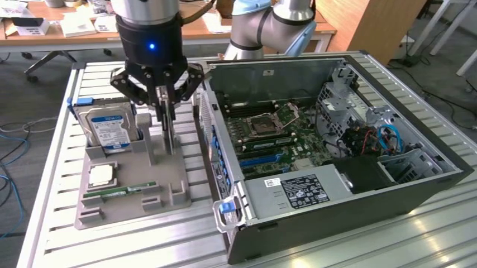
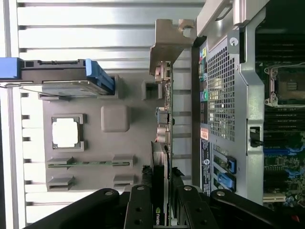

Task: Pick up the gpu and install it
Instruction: 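Pick up the gpu and move the gpu toward the slot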

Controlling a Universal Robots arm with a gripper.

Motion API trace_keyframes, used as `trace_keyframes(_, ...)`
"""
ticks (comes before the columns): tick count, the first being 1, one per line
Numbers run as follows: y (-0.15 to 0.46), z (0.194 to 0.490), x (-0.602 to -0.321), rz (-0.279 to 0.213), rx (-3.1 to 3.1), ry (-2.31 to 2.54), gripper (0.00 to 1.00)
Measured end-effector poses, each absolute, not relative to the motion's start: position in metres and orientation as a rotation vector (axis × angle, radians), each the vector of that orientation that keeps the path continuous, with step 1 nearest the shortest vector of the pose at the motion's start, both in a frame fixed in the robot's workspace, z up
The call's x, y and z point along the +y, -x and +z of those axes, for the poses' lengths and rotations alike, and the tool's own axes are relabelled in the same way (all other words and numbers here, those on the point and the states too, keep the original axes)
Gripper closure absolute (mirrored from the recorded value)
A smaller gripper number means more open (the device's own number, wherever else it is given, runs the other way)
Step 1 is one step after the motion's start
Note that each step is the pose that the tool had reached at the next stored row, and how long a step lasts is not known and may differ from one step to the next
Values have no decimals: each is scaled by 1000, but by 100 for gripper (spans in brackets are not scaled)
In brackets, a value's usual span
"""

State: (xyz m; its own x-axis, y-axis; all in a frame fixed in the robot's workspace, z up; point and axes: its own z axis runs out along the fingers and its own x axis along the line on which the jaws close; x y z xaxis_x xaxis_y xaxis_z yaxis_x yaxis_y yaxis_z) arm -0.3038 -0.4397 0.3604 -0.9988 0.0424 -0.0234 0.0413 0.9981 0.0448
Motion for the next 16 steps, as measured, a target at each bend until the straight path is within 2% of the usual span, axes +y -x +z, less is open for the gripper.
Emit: trace_keyframes(16, 304, 409, -440, 69, 3116, -65, 74)
